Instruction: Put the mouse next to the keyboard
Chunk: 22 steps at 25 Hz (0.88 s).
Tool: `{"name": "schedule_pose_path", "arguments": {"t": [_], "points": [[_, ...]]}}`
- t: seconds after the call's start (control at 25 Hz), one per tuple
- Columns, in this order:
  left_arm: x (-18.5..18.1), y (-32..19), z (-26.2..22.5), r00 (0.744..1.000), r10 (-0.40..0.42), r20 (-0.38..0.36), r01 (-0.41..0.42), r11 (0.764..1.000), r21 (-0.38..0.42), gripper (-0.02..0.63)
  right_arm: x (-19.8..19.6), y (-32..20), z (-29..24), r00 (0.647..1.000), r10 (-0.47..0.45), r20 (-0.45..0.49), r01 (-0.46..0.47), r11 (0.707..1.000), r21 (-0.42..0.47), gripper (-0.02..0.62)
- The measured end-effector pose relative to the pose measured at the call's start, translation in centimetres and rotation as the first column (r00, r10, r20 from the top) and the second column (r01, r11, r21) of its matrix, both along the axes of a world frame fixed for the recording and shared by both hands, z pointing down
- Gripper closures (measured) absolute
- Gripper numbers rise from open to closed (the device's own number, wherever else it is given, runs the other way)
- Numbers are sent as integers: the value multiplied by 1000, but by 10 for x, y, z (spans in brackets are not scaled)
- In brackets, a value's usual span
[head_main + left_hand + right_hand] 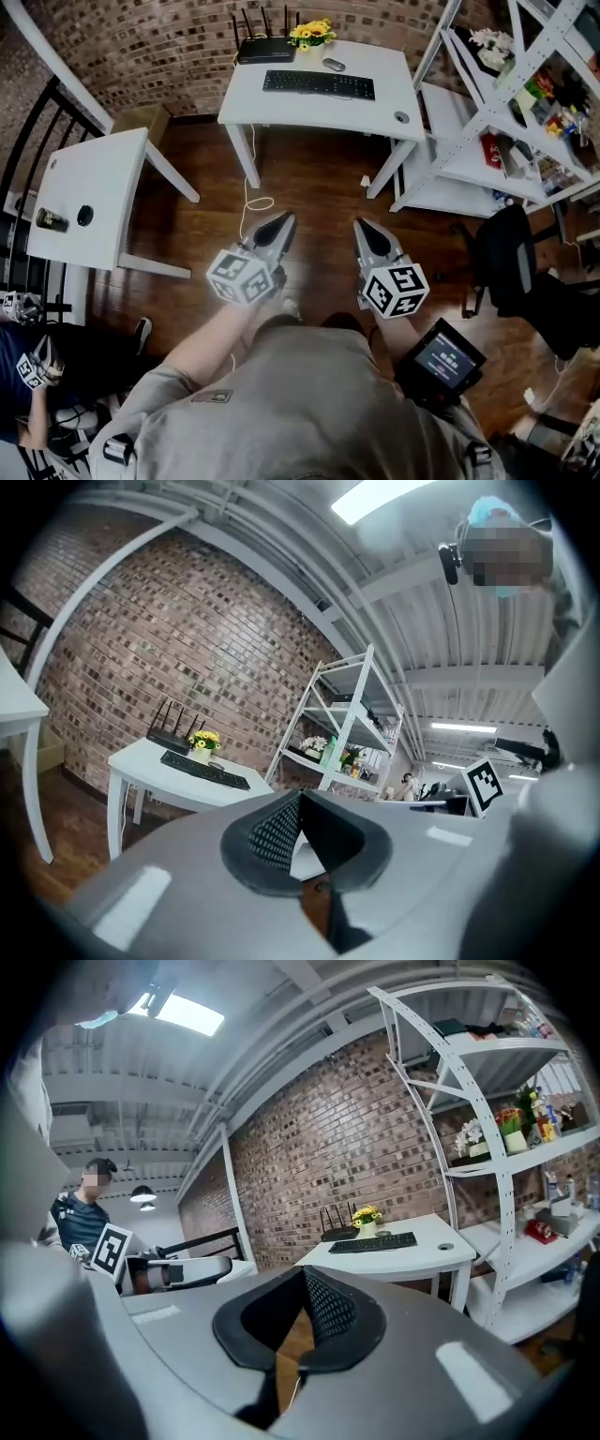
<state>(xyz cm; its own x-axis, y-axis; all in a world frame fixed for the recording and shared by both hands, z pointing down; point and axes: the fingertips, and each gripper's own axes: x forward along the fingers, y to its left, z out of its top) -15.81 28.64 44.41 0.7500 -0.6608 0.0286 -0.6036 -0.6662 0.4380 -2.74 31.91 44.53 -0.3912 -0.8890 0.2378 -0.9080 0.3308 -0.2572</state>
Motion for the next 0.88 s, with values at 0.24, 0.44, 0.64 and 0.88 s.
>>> {"name": "schedule_pose_path", "arguments": {"t": [0.24,0.44,0.64,0.88], "points": [[9,-61,12,1000,6,2,-5,1000,-19,606,12,-54,10,1000,20,-5,-20,1000,-15,589],[35,-108,17,1000,-20,15,21,1000,-21,606,41,-103,17,1000,6,3,-6,1000,-4,589],[65,-154,16,997,-62,43,63,998,-25,606,72,-156,20,999,-41,10,41,999,-11,589],[106,-195,16,994,-92,64,95,995,-40,606,109,-206,20,995,-96,26,97,995,-22,589]]}}
